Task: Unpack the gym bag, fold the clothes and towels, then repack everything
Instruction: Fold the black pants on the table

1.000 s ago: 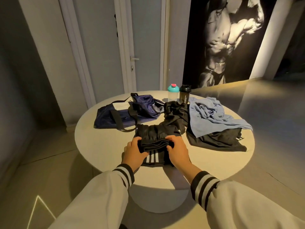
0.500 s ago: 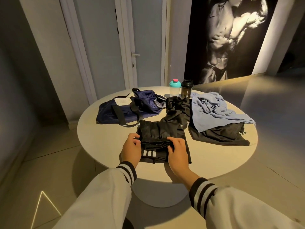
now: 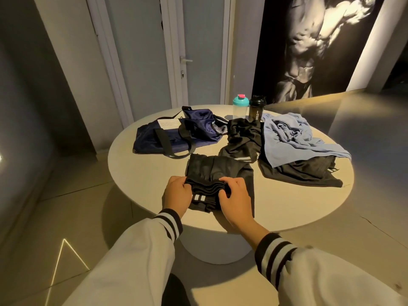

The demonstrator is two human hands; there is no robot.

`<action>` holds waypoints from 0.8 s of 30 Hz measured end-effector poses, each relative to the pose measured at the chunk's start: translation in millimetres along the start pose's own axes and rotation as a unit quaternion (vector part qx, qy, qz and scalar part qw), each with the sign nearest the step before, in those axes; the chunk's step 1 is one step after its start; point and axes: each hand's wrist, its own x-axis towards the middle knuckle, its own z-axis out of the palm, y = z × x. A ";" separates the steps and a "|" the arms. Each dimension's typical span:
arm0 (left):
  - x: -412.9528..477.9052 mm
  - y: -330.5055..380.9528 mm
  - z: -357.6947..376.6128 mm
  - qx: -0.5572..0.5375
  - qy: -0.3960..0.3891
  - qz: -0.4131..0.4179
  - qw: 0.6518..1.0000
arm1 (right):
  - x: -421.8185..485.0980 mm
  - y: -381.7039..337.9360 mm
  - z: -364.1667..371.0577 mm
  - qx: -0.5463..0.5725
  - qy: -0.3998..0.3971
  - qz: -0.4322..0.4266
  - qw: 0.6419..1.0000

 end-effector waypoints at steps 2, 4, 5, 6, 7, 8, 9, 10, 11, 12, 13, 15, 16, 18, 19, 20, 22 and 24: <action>-1.3 -4.8 -0.2 -0.008 -0.003 0.005 1.000 | 1.7 4.7 -2.4 -0.027 -0.027 -0.008 0.999; -4.5 -6.5 0.6 -0.007 -0.017 0.012 1.000 | 2.9 7.1 -3.0 -0.045 -0.040 -0.018 0.998; -5.4 -7.5 1.9 -0.002 -0.025 0.020 0.999 | 3.7 8.0 -2.0 -0.056 -0.042 -0.024 0.997; -6.1 -7.9 3.1 0.006 -0.036 0.026 0.999 | 5.3 8.6 -0.4 -0.069 -0.041 -0.030 0.996; -7.1 -7.7 3.5 0.009 -0.047 0.032 0.998 | 7.5 9.3 1.5 -0.080 -0.038 -0.033 0.995; -8.9 -6.0 3.5 0.013 -0.059 0.034 0.998 | 9.9 9.3 2.5 -0.088 -0.032 -0.031 0.995; -10.8 -4.6 3.7 0.014 -0.071 0.038 0.997 | 12.8 10.1 3.4 -0.092 -0.025 -0.020 0.995; -13.1 -3.2 3.4 0.013 -0.079 0.040 0.996 | 15.4 10.8 3.8 -0.102 -0.016 -0.002 0.995; -15.1 -1.5 3.3 0.009 -0.086 0.042 0.995 | 17.7 11.5 4.3 -0.128 -0.005 0.014 0.992; -17.5 1.2 3.8 0.003 -0.092 0.039 0.995 | 17.8 10.8 4.5 -0.171 0.002 0.024 0.985; -19.2 4.3 5.8 -0.006 -0.097 0.034 0.995 | 17.0 9.0 5.3 -0.211 0.003 0.020 0.977; -21.9 12.8 10.0 -0.034 -0.107 0.024 0.993 | 13.6 1.8 8.1 -0.237 -0.026 -0.022 0.971; -22.2 16.6 12.5 -0.044 -0.113 0.024 0.992 | 11.3 -1.1 10.3 -0.235 -0.050 -0.049 0.969; -22.5 20.8 15.1 -0.050 -0.117 0.024 0.992 | 8.7 -0.2 13.0 -0.221 -0.081 -0.068 0.969; -21.5 20.5 13.9 -0.052 -0.112 0.021 0.992 | 10.5 3.9 14.1 -0.199 -0.077 -0.054 0.976; -19.6 18.2 11.2 -0.058 -0.104 0.015 0.993 | 12.3 6.2 13.2 -0.170 -0.062 -0.030 0.983; -15.6 10.4 4.9 -0.069 -0.093 0.010 0.993 | 18.6 8.3 10.7 -0.098 -0.015 0.030 0.995; -12.1 3.7 0.7 -0.054 -0.092 0.020 0.994 | 24.4 5.8 9.8 -0.044 0.031 0.076 0.996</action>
